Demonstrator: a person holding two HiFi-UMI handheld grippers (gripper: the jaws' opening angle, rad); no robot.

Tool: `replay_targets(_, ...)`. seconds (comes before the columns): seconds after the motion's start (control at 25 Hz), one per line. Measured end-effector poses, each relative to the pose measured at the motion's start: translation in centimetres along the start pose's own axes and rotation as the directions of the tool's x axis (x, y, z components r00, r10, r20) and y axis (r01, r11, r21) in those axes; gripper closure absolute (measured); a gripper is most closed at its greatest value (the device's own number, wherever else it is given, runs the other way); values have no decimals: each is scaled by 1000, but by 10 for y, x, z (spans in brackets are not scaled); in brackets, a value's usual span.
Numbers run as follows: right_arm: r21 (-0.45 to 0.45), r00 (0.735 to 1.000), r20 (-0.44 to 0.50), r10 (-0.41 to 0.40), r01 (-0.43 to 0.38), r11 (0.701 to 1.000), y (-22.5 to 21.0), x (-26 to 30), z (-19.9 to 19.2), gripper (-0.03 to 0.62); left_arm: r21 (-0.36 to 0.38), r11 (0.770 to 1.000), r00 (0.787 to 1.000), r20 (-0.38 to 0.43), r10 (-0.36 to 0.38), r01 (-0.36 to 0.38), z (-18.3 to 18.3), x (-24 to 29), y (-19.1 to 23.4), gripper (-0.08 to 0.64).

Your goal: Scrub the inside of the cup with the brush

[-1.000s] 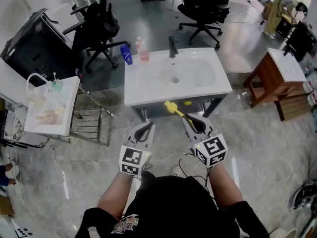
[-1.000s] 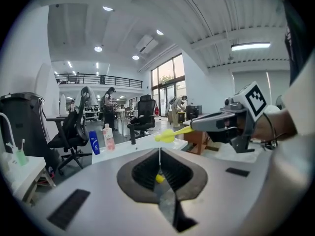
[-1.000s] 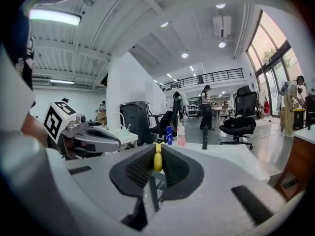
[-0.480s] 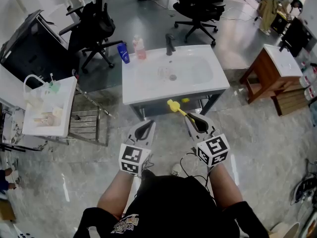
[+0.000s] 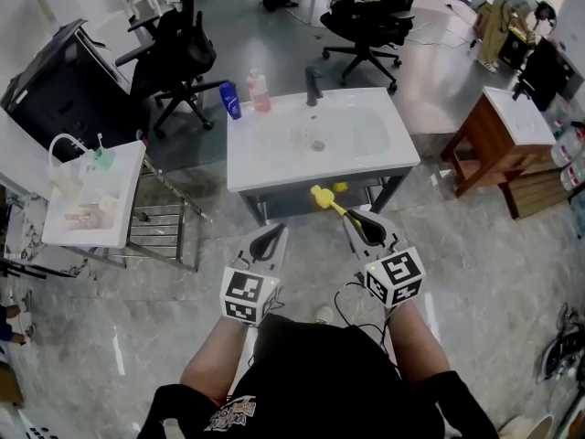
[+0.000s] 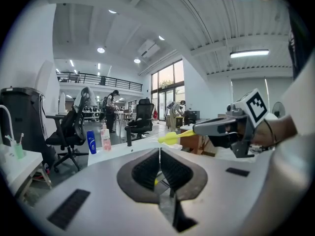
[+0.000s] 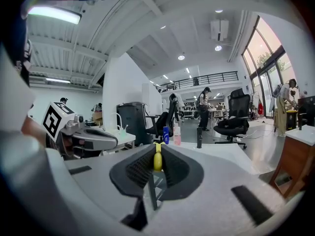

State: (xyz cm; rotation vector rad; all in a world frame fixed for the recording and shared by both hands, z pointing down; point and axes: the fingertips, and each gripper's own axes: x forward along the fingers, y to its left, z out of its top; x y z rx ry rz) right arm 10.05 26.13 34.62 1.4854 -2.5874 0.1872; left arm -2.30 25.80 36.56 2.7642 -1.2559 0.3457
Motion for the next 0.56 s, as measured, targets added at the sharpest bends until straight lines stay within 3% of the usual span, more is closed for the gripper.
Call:
replay_targets(0.32, 7, 1000, 12, -3, 3, 1000, 2, -2, 4, 555, 16, 1000, 1000, 12, -4, 4, 11, -6, 0, 552)
replay_targets(0.56, 20, 1000, 14, -1, 1, 1000, -2, 4, 0, 555, -17, 1000, 1000, -2, -19, 19, 9, 0, -1, 552)
